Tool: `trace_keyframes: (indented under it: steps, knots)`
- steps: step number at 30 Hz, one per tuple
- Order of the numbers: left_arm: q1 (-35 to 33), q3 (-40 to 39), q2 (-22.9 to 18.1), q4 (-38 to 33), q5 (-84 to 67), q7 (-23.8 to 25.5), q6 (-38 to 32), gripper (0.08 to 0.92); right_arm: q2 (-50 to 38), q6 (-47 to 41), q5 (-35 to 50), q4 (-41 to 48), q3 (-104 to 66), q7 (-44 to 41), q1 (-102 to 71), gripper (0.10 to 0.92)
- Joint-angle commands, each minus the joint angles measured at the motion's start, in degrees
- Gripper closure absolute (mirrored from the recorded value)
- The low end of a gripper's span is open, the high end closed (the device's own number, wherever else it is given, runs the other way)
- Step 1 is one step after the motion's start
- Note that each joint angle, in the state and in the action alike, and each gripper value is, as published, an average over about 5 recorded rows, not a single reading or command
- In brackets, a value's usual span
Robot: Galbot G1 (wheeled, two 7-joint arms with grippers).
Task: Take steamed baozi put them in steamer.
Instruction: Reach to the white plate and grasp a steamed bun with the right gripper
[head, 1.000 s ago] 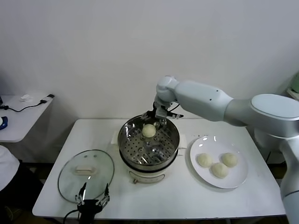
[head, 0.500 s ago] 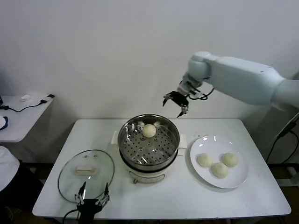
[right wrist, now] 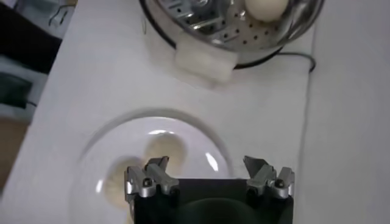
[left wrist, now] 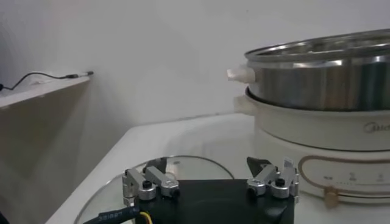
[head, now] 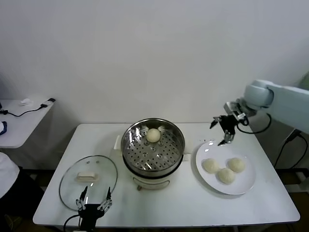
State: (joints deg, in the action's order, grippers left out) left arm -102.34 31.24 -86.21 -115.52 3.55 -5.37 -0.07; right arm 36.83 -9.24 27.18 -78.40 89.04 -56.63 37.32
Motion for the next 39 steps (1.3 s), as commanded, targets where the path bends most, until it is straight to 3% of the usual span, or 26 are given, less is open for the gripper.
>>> trace_keyframes:
  steps: [1,14,27,33,39]
  knots:
    - [-0.26,0.32,0.07,0.12,-0.08,-0.12,0.01,0.177,-4.00,-8.91,-2.09,-1.93,-2.44,3.52,-10.66,0.203]
    - [0.23,0.21,-0.24,1.44,0.21,-0.26,-0.27,0.177,1.53,-9.52,-6.71,7.71,-13.42,5.63,-23.86,0.203]
    - [1.00,0.27,-0.12,2.14,0.05,-0.39,-0.28,0.177,6.89,-9.57,-6.75,11.31,-17.20,7.45,-26.64,0.212]
    - [1.00,0.20,-0.15,2.10,0.07,-0.53,-0.26,0.177,7.18,-9.76,-7.28,11.06,-17.26,7.30,-26.37,0.283]
    - [0.84,0.07,-0.24,1.86,0.16,-0.53,-0.25,0.177,6.43,-9.90,-8.37,10.41,-16.70,6.68,-25.54,0.415]
